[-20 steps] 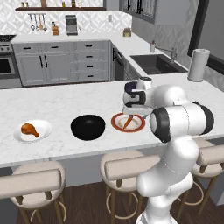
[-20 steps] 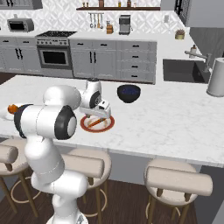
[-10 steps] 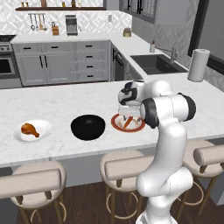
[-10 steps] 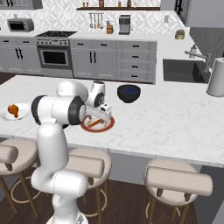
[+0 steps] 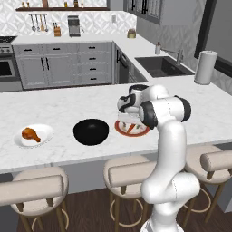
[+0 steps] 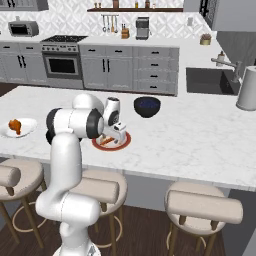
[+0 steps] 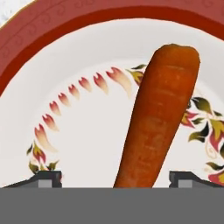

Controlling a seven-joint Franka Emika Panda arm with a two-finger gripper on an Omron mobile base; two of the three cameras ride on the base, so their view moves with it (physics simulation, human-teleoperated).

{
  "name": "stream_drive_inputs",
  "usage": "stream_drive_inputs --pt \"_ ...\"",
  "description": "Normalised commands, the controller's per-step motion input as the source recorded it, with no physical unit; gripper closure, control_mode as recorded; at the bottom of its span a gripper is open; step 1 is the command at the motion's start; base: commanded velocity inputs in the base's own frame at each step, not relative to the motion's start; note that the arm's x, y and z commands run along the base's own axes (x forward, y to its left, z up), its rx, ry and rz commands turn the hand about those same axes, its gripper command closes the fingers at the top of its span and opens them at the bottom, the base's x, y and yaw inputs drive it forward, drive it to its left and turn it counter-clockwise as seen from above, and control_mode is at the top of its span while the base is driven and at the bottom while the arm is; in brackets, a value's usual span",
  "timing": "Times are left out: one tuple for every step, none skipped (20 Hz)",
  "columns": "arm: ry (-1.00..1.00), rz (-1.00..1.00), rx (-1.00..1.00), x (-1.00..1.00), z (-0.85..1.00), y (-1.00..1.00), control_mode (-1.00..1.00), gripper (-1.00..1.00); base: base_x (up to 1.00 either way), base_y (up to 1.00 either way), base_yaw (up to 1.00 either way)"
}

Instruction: Pick the chicken drumstick and carrot from their plates and place them in the bowl. Then put the bowl in the fridge.

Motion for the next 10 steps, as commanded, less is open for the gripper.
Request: stream_drive_inputs --pt "0.0 0.0 0.0 0.0 0.0 0.0 -1.0 1.0 0.0 0.0 0.0" --pt "0.0 0.0 0.0 0.0 0.0 0.0 -1.0 1.0 0.0 0.0 0.0" --pt "0.0 0.0 0.0 0.0 0.0 0.0 -1.0 1.0 0.0 0.0 0.0" --pt "0.0 0.0 0.0 0.0 0.0 0.0 -1.0 1.0 0.0 0.0 0.0" --pt "0.0 0.0 0.0 0.0 0.0 0.0 -1.0 1.0 0.0 0.0 0.0" --pt "-0.01 0.0 0.0 0.0 0.0 0.0 -1.0 1.0 0.0 0.0 0.0" --pt "0.0 0.0 0.0 0.0 0.0 0.0 -1.0 1.0 0.0 0.0 0.0" --pt "0.0 0.0 0.0 0.0 0.04 0.0 -1.0 1.0 0.0 0.0 0.0" --pt "0.0 0.0 0.0 0.0 0.11 0.07 -1.0 1.0 0.0 0.0 0.0" --pt "0.0 0.0 0.0 0.0 0.33 0.09 -1.0 1.0 0.0 0.0 0.0"
